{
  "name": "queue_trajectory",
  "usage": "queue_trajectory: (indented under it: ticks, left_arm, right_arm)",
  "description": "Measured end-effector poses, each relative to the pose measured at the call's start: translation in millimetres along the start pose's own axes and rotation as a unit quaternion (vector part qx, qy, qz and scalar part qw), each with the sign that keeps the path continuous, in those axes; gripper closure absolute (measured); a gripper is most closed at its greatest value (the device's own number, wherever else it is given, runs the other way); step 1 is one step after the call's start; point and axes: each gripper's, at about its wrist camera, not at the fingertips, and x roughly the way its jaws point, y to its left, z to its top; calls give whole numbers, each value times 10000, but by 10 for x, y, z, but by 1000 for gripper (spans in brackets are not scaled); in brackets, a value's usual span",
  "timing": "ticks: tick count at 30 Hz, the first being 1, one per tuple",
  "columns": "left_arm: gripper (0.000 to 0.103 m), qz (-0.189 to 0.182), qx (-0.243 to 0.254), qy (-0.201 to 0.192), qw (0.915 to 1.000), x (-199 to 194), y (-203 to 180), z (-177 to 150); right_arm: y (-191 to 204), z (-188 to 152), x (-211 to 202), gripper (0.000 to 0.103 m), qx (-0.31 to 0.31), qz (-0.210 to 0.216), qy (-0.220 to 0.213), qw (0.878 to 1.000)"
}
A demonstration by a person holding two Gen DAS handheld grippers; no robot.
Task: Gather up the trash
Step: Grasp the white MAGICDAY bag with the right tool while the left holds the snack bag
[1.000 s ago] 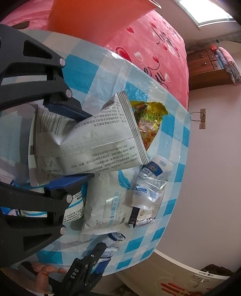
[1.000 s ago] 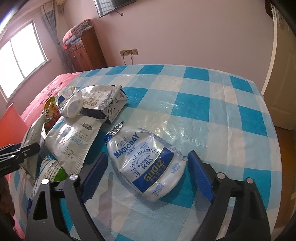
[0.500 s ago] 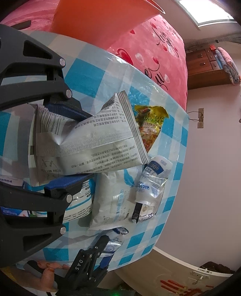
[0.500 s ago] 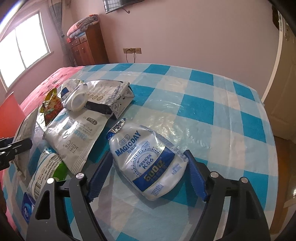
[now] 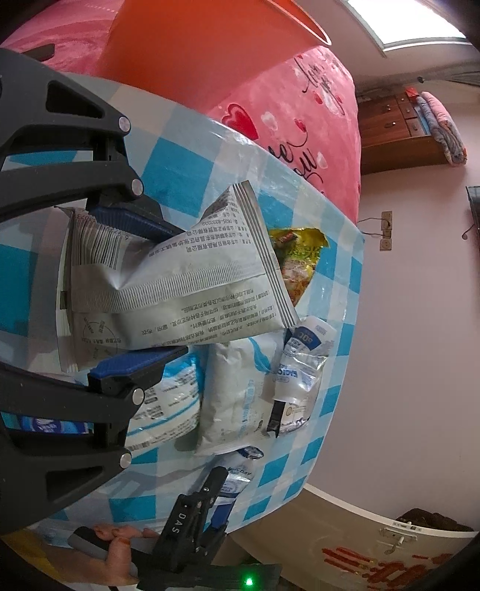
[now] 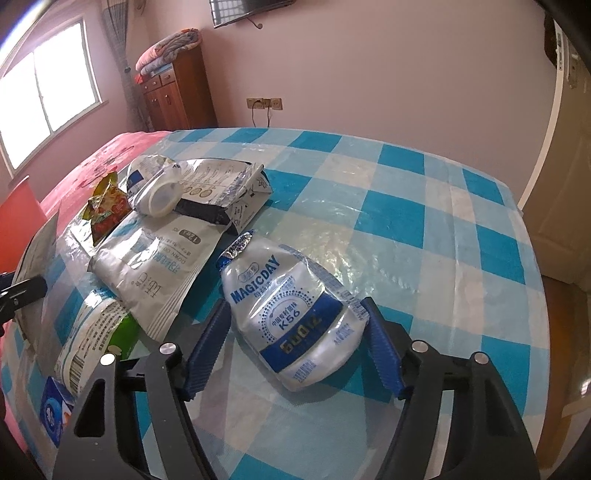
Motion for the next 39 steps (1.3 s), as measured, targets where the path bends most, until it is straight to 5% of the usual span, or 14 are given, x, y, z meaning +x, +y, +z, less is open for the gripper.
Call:
queue_trajectory:
  ticks: [23,26,28,31,34,39]
  left_arm:
    - [47,-450,174,-66,9988,-49,179,-284]
    - [47,-469,155,-78,9988,-71,208,-312]
    - [47,-473,154,-96,9987,-90,230,-325]
    - [47,-486,163,-109,9986,-105,251,-345]
    - [47,-514,168,-106,9985,-109,258,-361]
    - [47,-566,199,-112,9981,-113,252,-383]
  right_arm:
    - [21,-204,-257,62,494,230,-46,9985]
    - [79,-207,-247,52,376,104,33,9992]
    - [122,-206,-190,33,250,-162,116,9995]
    - [197,-186,-113,20,22,-500,172,9986]
    - [239,-139,-15,13,-202,-845,227,9960]
    - [168,-64,82,16,-27,-645,287,9975]
